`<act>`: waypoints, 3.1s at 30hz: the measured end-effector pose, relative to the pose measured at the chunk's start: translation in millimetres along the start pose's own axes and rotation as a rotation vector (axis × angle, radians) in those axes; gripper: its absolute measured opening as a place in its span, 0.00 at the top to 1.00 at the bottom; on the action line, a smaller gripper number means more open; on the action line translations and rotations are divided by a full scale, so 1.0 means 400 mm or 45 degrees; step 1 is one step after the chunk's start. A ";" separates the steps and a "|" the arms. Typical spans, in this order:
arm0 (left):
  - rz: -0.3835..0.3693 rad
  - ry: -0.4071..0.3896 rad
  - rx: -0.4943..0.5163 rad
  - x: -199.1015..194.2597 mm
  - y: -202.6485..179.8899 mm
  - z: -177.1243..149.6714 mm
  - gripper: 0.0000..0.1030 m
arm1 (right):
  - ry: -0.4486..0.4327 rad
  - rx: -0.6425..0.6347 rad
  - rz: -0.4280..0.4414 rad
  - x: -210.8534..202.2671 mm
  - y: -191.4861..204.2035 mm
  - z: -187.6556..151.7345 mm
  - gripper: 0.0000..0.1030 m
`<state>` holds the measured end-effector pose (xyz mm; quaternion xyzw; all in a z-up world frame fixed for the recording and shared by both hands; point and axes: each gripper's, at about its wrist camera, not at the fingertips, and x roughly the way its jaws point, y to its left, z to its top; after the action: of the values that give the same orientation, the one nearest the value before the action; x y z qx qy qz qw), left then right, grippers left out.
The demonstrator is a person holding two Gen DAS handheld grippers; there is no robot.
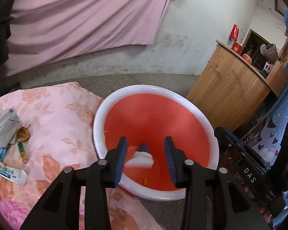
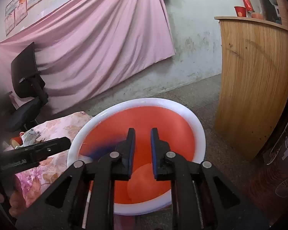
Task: Collect trash
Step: 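Carry both items over the orange bucket and open both grippers to drop them, then move both tools back over the table toward the remaining trash, then grasp the white medicine packet with the left gripper while the right gripper grasps the ointment tube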
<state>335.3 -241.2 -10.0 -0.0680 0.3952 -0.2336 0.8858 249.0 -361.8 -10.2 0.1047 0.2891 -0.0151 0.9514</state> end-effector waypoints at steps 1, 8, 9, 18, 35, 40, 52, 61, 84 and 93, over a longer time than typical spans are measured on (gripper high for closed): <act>0.002 -0.013 0.002 -0.011 0.003 0.000 0.65 | 0.003 0.000 -0.003 0.000 0.001 0.003 0.55; 0.041 -0.157 -0.006 -0.110 0.044 -0.027 0.47 | -0.054 0.006 -0.007 -0.036 0.024 0.024 0.30; 0.047 -0.176 -0.011 -0.123 0.050 -0.027 0.44 | -0.070 0.004 -0.004 -0.046 0.032 0.029 0.26; 0.162 -0.516 -0.051 -0.287 0.108 -0.063 0.02 | -0.244 0.014 0.053 -0.126 0.089 0.061 0.00; 0.459 -0.896 -0.039 -0.558 0.229 -0.145 0.02 | -0.638 -0.082 0.280 -0.250 0.297 0.064 0.00; 0.542 -0.967 -0.029 -0.622 0.272 -0.187 0.01 | -0.694 -0.149 0.341 -0.265 0.372 0.048 0.00; 0.696 -1.006 -0.005 -0.692 0.380 -0.269 0.01 | -0.697 -0.310 0.429 -0.241 0.521 0.009 0.00; 0.713 -0.846 -0.008 -0.636 0.450 -0.273 0.01 | -0.483 -0.385 0.453 -0.143 0.581 0.000 0.00; 0.360 -0.093 -0.210 -0.362 0.587 -0.215 0.39 | 0.390 -0.537 0.508 0.149 0.637 -0.073 0.20; 0.210 0.010 -0.430 -0.331 0.635 -0.222 0.58 | 0.570 -0.616 0.556 0.199 0.677 -0.107 0.32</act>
<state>285.4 50.3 -59.3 -0.1821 0.4366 -0.0910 0.8763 316.2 -85.8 -37.4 -0.0627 0.4556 0.2794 0.8429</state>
